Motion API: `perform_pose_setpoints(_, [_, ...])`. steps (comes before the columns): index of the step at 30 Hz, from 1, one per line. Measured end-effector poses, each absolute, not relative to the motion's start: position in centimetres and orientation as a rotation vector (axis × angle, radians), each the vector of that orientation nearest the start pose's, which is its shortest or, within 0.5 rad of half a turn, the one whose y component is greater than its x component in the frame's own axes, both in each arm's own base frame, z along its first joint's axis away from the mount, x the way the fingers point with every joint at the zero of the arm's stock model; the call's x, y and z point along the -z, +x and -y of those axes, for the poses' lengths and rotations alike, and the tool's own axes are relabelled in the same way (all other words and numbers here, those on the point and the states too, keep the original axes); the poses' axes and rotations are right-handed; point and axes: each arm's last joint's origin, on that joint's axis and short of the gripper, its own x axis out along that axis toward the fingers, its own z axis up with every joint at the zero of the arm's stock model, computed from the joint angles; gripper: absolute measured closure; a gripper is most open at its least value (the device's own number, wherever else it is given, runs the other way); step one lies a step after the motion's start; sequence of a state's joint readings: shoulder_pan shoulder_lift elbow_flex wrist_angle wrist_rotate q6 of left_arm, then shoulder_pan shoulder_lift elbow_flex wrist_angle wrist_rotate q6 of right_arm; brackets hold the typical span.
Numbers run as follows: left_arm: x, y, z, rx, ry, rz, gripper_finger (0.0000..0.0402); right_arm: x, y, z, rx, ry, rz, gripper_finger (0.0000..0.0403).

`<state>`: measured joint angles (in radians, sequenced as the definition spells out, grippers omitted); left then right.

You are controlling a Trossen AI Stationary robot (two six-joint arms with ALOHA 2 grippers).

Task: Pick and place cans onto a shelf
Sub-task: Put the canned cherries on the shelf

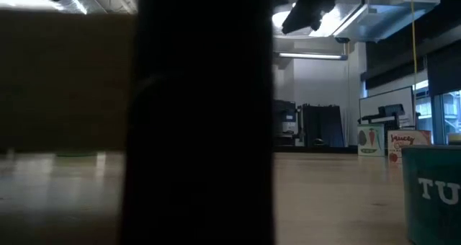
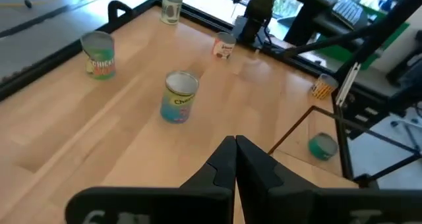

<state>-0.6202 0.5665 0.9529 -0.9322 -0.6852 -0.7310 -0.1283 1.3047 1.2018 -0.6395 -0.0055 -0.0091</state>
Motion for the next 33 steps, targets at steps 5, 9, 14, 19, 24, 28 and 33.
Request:
perform_pose_setpoints(5, [-34.1, 7.4, 3.1, -0.242, -0.382, -0.477, 0.0401, -31.3, 28.3, 3.4, 0.009, -0.027, -0.785, 0.0298])
perform_pose_setpoints(9, [-33.4, 7.7, 3.4, -0.228, -0.445, -0.596, 0.0401, -31.0, 29.1, 3.4, -0.035, -0.044, -0.769, 0.0297])
perform_pose_setpoints(14, [-32.7, 8.8, 3.8, -0.219, -0.5, -0.718, 0.0401, -31.8, 29.8, 3.5, -0.036, -0.041, -0.791, 0.0297])
perform_pose_setpoints(19, [-32.3, 9.9, 3.9, -0.231, -0.538, -0.792, 0.0401, -33.2, 29.6, 3.7, -0.008, 0.024, -0.916, 0.0297])
perform_pose_setpoints(24, [-32.2, 11.4, 3.6, -0.292, -0.574, -0.774, 0.0401, -33.6, 28.1, 4.2, 0.163, 0.196, -1.127, 0.0297])
perform_pose_setpoints(28, [-32.4, 11.9, 3.2, -0.316, -0.609, -0.729, 0.0401, -33.4, 27.3, 4.7, 0.313, 0.332, -1.182, 0.0297])
perform_pose_setpoints(33, [-32.5, 12.1, 2.5, -0.366, -0.635, -0.701, 0.0401, -33.0, 26.4, 6.6, 0.65, 0.456, -1.17, 0.0297])
